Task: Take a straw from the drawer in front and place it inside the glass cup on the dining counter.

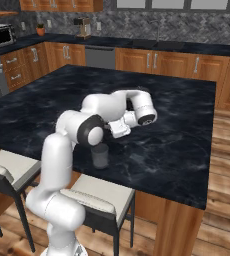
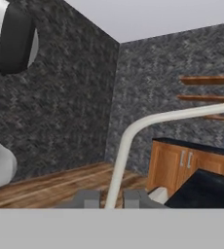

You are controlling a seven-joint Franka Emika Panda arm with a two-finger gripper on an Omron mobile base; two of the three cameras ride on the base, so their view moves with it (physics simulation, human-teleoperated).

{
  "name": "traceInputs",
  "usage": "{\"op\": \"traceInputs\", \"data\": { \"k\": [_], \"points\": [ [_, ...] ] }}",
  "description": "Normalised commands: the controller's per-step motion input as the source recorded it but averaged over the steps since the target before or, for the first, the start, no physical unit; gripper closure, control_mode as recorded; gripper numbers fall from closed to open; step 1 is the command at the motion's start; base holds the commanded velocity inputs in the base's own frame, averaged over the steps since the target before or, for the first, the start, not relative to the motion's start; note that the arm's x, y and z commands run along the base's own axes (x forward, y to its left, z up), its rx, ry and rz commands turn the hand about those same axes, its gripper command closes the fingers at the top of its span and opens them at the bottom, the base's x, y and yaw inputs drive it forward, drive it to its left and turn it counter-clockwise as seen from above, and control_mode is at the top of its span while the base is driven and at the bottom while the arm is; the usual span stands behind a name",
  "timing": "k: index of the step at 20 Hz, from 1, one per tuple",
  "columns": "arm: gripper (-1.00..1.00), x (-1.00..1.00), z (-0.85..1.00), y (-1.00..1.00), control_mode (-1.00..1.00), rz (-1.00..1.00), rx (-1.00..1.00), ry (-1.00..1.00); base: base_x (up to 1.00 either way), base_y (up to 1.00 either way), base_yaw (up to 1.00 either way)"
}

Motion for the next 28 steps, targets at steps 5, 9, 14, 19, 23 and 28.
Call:
{"op": "traceInputs", "data": {
  "k": [5,9,14,19,23,28],
  "points": [
    [1.0,0.0,-0.21,-0.17,-1.0,0.0,0.0,0.0,0.0,0.0,0.0],
    [1.0,-0.02,-0.3,0.0,-1.0,0.0,0.02,0.01,0.0,0.0,0.0],
    [1.0,-0.01,-0.21,0.0,-1.0,0.0,0.01,0.0,0.0,0.0,0.0],
    [1.0,0.0,-0.21,0.0,-1.0,0.0,0.0,0.0,0.0,0.0,0.0],
    [1.0,0.0,-0.26,0.0,-1.0,0.0,0.0,0.02,0.0,0.0,0.0],
    [1.0,0.0,-0.29,0.0,-1.0,0.0,0.0,0.03,0.0,0.0,0.0]
  ]
}}
